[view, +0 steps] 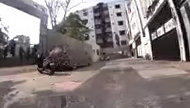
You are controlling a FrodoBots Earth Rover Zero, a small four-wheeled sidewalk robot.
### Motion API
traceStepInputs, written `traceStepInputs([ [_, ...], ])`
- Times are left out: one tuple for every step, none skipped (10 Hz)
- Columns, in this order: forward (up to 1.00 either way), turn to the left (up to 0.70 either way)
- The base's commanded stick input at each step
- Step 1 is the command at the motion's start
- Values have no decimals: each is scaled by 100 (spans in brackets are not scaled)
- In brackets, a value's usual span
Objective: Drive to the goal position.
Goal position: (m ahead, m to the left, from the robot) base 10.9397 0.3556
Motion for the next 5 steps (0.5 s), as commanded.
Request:
traceStepInputs([
  [100,6],
  [100,6],
  [100,6],
  [100,6],
  [100,6],
])
